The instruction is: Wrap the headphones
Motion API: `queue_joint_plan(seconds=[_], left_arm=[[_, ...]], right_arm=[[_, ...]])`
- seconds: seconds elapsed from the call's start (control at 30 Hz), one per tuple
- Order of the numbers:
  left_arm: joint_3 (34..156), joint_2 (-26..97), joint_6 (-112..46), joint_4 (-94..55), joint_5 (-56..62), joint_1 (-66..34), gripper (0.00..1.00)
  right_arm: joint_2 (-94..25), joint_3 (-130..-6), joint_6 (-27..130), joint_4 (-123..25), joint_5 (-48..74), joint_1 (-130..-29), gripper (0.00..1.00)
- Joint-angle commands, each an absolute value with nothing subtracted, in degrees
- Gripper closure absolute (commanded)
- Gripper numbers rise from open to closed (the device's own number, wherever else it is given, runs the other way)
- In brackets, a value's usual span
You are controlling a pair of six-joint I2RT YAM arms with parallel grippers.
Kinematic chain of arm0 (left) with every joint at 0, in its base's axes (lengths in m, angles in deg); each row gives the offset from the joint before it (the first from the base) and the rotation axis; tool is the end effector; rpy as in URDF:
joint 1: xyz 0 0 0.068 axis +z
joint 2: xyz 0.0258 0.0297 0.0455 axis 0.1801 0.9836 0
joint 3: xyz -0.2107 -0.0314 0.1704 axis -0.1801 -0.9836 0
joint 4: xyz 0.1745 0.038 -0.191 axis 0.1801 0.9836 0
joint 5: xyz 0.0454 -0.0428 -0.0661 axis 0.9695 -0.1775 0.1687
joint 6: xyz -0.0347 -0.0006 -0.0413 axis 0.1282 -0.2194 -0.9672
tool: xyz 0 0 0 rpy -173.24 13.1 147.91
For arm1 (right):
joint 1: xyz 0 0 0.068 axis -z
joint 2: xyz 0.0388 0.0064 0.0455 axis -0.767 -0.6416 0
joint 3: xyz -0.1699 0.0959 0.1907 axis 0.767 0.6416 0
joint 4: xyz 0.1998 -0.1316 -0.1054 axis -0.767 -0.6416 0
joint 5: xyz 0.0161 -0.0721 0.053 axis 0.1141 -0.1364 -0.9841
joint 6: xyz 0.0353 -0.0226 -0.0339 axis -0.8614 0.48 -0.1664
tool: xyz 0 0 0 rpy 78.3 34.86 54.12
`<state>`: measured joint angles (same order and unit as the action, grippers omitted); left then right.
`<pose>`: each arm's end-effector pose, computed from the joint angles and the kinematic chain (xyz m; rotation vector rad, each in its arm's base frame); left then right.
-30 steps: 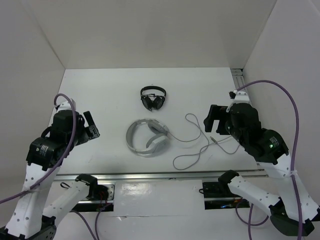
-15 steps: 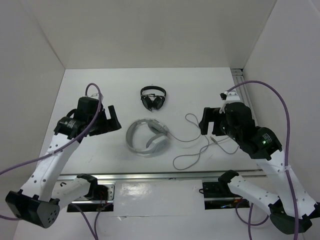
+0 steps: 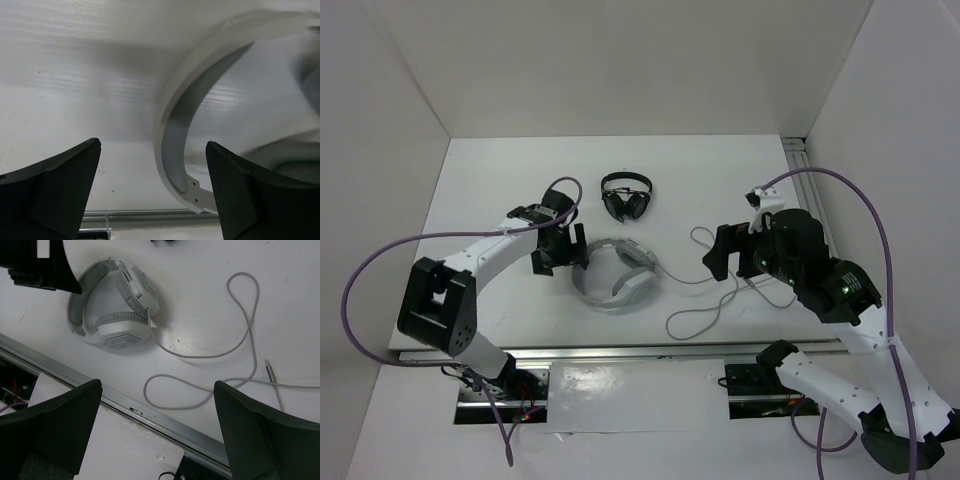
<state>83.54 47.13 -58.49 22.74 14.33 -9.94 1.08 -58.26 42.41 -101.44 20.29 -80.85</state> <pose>0.2794 -0.1014 0.2207 -0.4134 2.7185 -0.2048 0.1154 0.0690 0.3862 -0.2856 2.1468 0.4823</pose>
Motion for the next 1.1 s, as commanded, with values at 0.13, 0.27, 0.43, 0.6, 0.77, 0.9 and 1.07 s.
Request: queue_joint_plan(seconds=[0.13, 0.27, 0.43, 0.6, 0.77, 0.9, 1.07], left_arm=[[77.44, 53.14, -66.62, 14.16, 17.09, -13.78, 0.07], [75.68, 54.62, -69.26, 11.86, 21.39, -16.16, 0.24], [75.06, 56.65, -69.88, 12.65, 24.72, -17.57, 1.0], [77.07, 46.48, -75.58, 24.14, 31.84, -22.58, 1.0], [87.85, 30.22, -75.77, 41.7, 35.71, -25.48, 1.0], [98.59, 22.21, -70.16, 49.89, 35.72, -25.48, 1.0], [113.35, 21.4, -62.95, 56.23, 35.19, -25.48, 1.0]], right_arm=[[3.98, -57.43, 44.69, -97.32, 16.17, -80.94, 0.0], [4.59, -59.1, 45.22, -98.01, 15.64, -80.94, 0.0], [7.22, -58.58, 45.22, -96.01, 15.64, -80.94, 0.0], [10.65, -52.35, 45.22, -89.42, 11.35, -80.94, 0.0], [13.55, -46.02, 48.81, -80.02, -6.73, -80.94, 0.0], [13.56, -44.51, 48.82, -75.17, -17.04, -80.94, 0.0], [12.94, -46.71, 48.3, -69.38, -18.98, -80.94, 0.0]])
